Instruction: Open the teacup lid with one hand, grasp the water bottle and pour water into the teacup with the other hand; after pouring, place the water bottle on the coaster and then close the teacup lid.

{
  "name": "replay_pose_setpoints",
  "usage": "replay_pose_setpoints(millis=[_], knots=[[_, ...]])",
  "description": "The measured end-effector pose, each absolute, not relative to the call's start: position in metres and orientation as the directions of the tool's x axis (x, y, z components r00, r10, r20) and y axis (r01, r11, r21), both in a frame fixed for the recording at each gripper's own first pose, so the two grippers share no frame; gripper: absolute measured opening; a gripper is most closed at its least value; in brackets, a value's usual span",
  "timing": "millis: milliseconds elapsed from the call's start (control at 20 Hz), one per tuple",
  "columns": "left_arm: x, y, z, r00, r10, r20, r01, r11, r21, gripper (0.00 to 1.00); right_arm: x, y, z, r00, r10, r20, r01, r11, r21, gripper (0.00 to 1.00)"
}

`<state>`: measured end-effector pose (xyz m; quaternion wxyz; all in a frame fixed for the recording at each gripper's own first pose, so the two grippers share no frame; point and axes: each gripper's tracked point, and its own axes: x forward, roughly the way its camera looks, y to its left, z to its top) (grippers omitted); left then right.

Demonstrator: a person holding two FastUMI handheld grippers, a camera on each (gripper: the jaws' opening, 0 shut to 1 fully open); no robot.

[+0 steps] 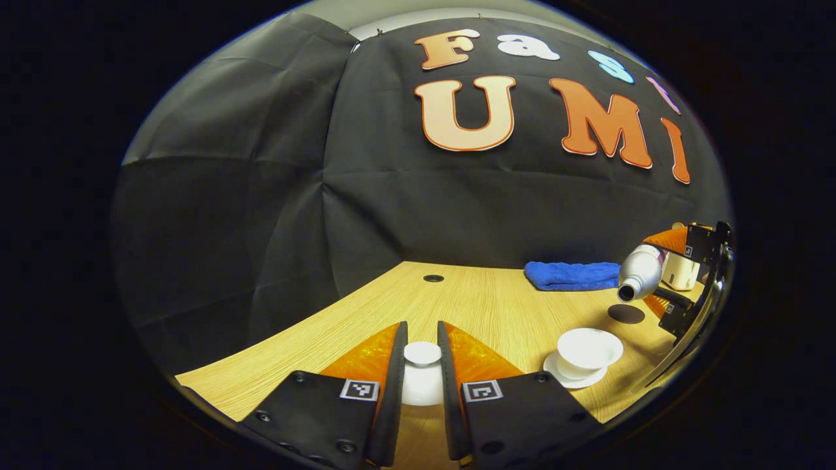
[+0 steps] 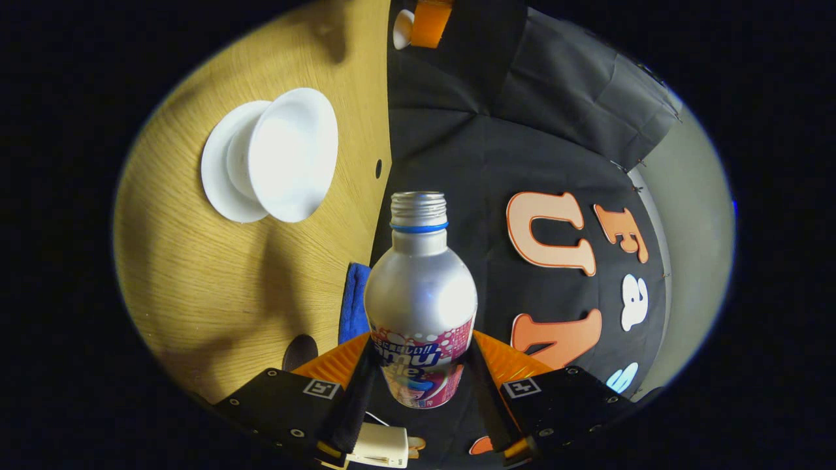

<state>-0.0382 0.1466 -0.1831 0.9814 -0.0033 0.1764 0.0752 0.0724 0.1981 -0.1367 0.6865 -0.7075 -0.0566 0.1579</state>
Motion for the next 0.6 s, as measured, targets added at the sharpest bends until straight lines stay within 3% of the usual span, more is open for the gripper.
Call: replay_pose_setpoints(millis=[600], knots=[[-0.041, 0.152, -0.184, 0.924, 0.159, -0.348, -0.161, 0.987, 0.022, 0.29, 0.078, 0.206, -0.121, 0.931, 0.354, -0.084, -0.026, -0.165, -0.986, 0.75]])
